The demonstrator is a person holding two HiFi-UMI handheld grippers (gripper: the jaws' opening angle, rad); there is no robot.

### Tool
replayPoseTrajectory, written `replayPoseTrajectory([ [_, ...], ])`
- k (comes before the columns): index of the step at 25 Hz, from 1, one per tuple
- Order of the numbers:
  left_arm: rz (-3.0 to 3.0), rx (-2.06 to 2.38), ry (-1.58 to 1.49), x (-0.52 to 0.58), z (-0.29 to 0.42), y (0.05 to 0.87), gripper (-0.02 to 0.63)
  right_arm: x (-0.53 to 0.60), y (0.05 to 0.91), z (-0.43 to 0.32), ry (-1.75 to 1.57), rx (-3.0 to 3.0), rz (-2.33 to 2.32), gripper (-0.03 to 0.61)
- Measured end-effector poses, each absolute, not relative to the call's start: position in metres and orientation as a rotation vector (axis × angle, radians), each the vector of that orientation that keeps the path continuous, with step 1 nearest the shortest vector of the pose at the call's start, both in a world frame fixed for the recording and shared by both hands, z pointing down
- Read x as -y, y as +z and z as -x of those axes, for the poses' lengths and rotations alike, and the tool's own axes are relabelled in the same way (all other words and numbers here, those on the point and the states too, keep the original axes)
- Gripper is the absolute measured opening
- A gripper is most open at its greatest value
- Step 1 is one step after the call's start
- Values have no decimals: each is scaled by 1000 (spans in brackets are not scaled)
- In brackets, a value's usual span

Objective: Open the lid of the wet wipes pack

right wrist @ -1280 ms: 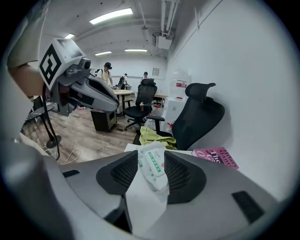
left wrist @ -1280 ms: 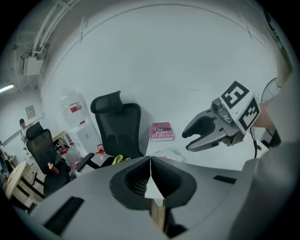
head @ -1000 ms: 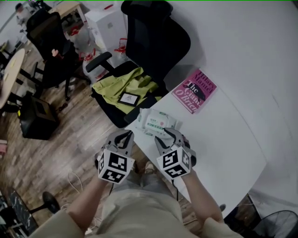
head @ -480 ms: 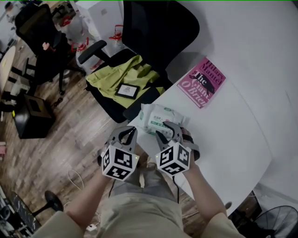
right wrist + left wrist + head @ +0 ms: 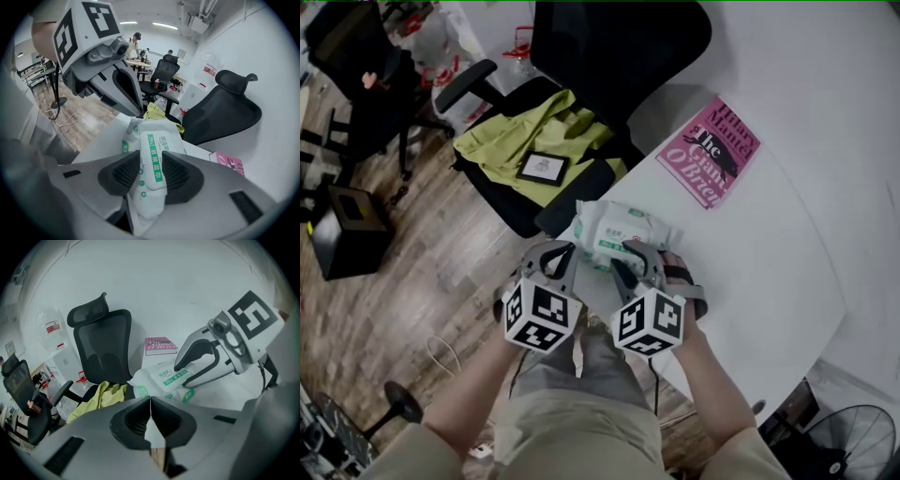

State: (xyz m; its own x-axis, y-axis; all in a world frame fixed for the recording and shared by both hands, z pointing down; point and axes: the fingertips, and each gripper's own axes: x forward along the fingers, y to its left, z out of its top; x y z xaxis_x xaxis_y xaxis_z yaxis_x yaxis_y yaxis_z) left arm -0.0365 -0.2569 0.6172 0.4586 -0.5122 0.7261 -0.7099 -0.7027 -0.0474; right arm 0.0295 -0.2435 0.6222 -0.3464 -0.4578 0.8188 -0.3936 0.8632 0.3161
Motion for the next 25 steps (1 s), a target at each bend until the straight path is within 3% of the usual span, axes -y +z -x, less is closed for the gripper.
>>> replayPoseTrajectory([
  [12,-2436,971,1079,260,30,642,21,240,629,-28,-235,1906,-592,98],
  [18,-2432,927,1087,259,30,644,21,239,616,-28,-179,1959,-609,57],
  [25,-2436,913,1076,257,31,645,21,241,602,-26,-93,2003,-593,51],
])
